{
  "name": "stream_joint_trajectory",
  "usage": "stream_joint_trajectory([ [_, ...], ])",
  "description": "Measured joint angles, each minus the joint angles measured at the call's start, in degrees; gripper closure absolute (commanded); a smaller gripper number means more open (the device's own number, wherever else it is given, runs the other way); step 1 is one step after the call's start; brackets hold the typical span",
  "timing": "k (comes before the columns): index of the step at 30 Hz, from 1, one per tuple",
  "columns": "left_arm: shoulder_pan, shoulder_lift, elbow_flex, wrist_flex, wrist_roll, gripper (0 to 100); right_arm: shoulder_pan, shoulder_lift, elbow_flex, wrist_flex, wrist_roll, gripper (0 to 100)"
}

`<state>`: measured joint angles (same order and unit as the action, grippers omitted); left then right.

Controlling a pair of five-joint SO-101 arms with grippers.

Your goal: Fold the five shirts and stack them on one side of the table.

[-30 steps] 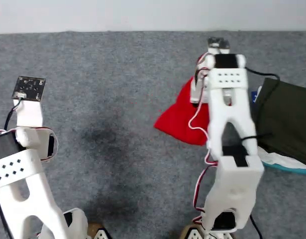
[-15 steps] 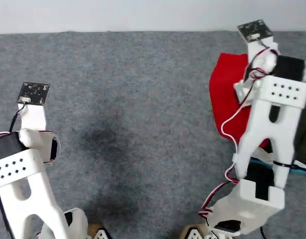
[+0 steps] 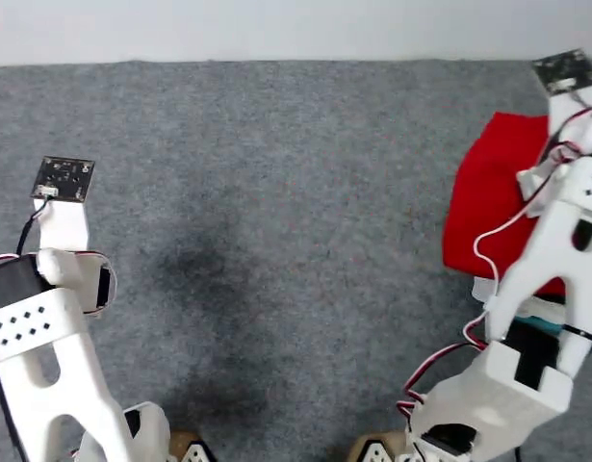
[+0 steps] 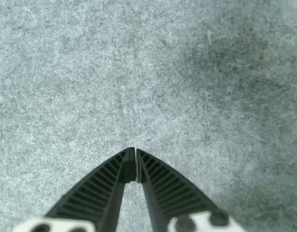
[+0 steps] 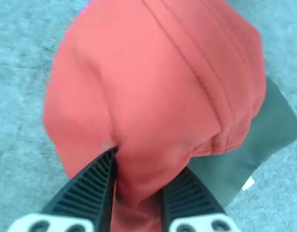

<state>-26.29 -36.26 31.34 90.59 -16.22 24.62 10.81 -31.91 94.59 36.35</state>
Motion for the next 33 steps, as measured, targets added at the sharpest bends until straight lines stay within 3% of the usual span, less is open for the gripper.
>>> stream_joint_trajectory([
  [11,0.0,0.0,0.0,-1.1,0.0,98,0.3,-3.6,0.0,0.1,0.0,98.9],
  [16,0.0,0.0,0.0,-1.2,0.0,98,-3.1,-7.6,0.0,2.3,-0.1,98.9],
  [24,0.0,0.0,0.0,-3.1,0.0,98,-6.7,-10.8,0.0,1.9,-5.6,98.8],
  [33,0.0,0.0,0.0,-3.2,0.0,98,2.5,-7.0,0.0,-2.1,-4.0,98.7],
])
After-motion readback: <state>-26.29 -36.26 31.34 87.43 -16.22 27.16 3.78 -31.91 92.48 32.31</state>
